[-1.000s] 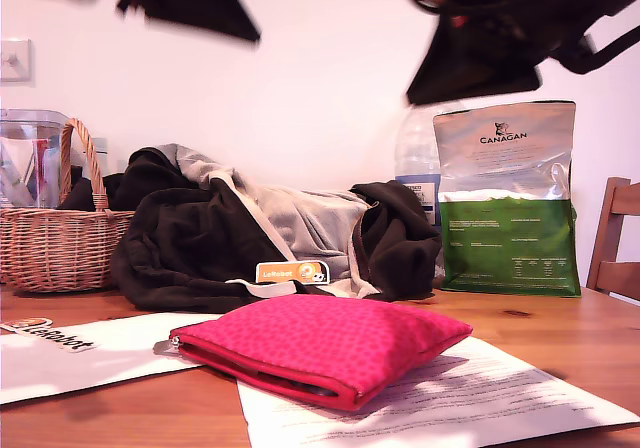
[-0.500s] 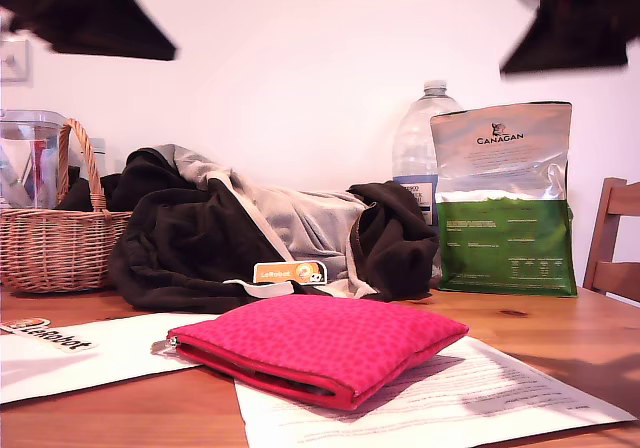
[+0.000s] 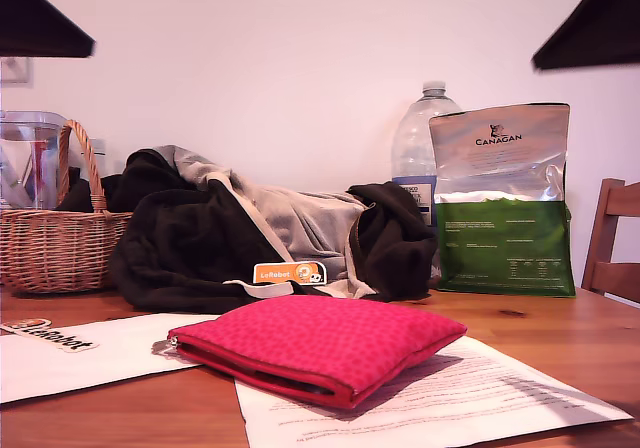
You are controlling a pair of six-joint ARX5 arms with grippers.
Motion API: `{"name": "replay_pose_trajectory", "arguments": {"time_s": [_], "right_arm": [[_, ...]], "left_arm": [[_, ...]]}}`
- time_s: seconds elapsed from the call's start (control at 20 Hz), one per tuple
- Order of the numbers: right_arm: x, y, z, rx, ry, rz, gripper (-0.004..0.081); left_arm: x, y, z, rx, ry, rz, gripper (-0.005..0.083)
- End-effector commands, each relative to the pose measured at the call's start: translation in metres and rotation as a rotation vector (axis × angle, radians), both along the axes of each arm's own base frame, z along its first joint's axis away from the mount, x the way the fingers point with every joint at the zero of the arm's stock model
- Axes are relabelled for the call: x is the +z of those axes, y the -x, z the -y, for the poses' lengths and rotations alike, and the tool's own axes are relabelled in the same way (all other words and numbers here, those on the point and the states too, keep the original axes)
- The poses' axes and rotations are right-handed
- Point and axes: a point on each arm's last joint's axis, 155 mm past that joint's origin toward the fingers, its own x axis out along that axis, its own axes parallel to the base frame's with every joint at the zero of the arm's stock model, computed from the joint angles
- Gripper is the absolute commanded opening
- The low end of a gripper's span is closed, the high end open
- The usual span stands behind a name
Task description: Open the zipper in the zip bag in front of you
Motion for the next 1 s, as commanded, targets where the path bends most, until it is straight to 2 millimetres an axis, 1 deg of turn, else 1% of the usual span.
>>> {"name": "replay_pose_trajectory", "arguments": {"time_s": [0.0, 0.05, 0.15, 0.2, 0.35, 0.5, 0.65, 0.95], "right_arm": [[-0.011, 0.009, 0.003, 0.002, 0.038, -0.014, -0.0012], [-0.014, 0.014, 0.004, 0.008, 0.051, -0.023, -0.0012], [-0.011, 0.024, 0.005, 0.018, 0.051, -0.015, -0.0013], [-0.007, 0.027, 0.007, 0.013, 0.030, -0.012, -0.0012], [-0.009, 0.034, 0.009, 0.015, 0.027, -0.026, -0.0012], [-0.020, 0.037, 0.011, 0.015, 0.046, -0.068, -0.0012], [-0.037, 0.042, 0.013, 0.015, 0.075, -0.132, -0.0012], [-0.067, 0.054, 0.018, 0.016, 0.130, -0.251, -0.0012]], "left_arm": [[-0.013, 0.006, -0.002, 0.005, -0.011, -0.025, -0.0020], [-0.009, 0.009, -0.004, 0.014, -0.009, -0.012, -0.0020], [-0.005, 0.016, -0.007, 0.019, -0.005, -0.001, -0.0020], [-0.006, 0.019, -0.009, 0.018, -0.005, -0.007, -0.0020], [-0.017, 0.027, -0.012, 0.020, -0.017, -0.055, -0.0020], [-0.031, 0.030, -0.013, 0.020, -0.041, -0.109, -0.0020], [-0.046, 0.034, -0.015, 0.020, -0.067, -0.168, -0.0020], [-0.068, 0.043, -0.019, 0.020, -0.105, -0.256, -0.0020]]}}
